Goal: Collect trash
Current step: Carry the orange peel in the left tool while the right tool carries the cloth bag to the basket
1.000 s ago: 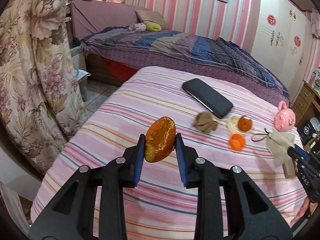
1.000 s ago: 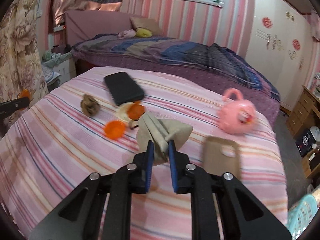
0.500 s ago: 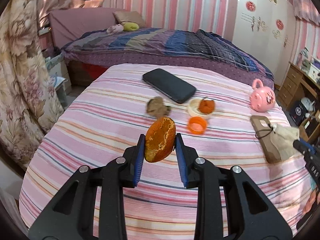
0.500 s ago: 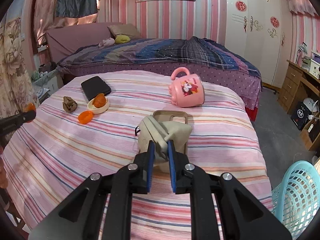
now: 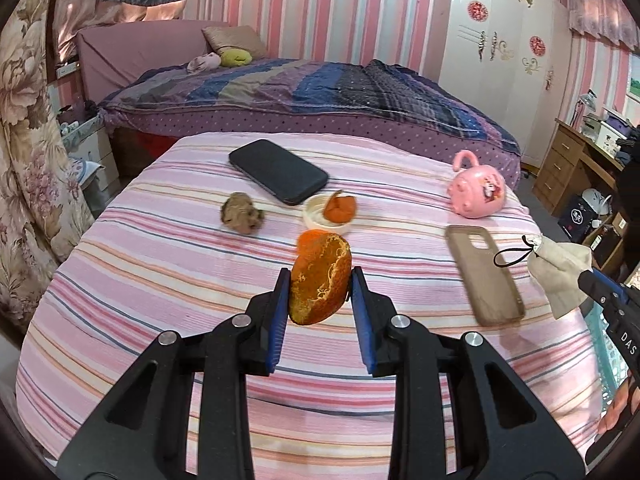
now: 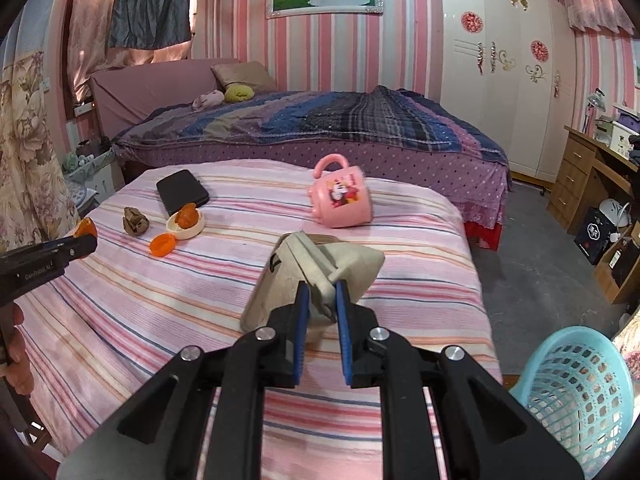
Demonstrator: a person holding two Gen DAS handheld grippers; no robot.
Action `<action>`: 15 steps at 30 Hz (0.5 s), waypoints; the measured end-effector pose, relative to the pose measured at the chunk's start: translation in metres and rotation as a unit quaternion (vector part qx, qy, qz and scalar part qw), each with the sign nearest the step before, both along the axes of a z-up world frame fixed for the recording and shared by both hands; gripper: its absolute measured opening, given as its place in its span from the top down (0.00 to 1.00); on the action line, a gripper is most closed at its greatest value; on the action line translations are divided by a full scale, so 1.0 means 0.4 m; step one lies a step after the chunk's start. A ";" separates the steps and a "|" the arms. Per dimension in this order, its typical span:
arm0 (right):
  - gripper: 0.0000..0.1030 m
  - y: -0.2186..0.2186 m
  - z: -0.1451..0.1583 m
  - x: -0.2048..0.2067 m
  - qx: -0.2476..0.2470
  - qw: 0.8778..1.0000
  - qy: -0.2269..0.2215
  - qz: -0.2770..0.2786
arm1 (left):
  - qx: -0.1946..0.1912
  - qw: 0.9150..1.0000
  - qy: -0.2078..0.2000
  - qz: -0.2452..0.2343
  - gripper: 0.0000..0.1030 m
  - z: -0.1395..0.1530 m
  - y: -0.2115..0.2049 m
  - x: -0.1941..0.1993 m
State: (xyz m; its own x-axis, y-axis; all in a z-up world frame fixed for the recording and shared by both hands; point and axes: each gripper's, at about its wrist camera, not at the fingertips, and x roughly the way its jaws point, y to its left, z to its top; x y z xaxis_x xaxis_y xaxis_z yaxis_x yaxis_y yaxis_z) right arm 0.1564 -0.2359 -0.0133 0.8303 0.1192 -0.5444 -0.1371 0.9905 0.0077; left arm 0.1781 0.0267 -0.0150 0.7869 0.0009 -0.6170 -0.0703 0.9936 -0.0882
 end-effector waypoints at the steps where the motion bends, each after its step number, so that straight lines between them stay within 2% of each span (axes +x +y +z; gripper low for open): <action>1: 0.86 -0.010 0.002 -0.007 0.000 1.000 0.000 -0.002 | 0.001 1.000 -0.002 -0.004 0.72 0.002 -0.012 -0.005; 9: 0.86 -0.134 0.026 -0.105 -0.006 1.000 -0.009 -0.027 | 0.024 0.999 -0.004 -0.025 0.72 -0.004 -0.101 -0.036; 15: 0.86 -0.279 0.027 -0.181 -0.004 0.997 -0.011 -0.071 | 0.033 0.999 -0.007 -0.042 0.72 -0.007 -0.168 -0.062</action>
State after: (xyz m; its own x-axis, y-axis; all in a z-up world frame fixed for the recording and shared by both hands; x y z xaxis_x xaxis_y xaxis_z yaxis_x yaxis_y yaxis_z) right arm 0.0840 -0.3476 -0.0024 0.8505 -0.0047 -0.5260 0.0041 1.0000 -0.0024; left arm 0.1533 -0.0404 -0.0180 0.7942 -0.0255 -0.6071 0.0150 0.9996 -0.0223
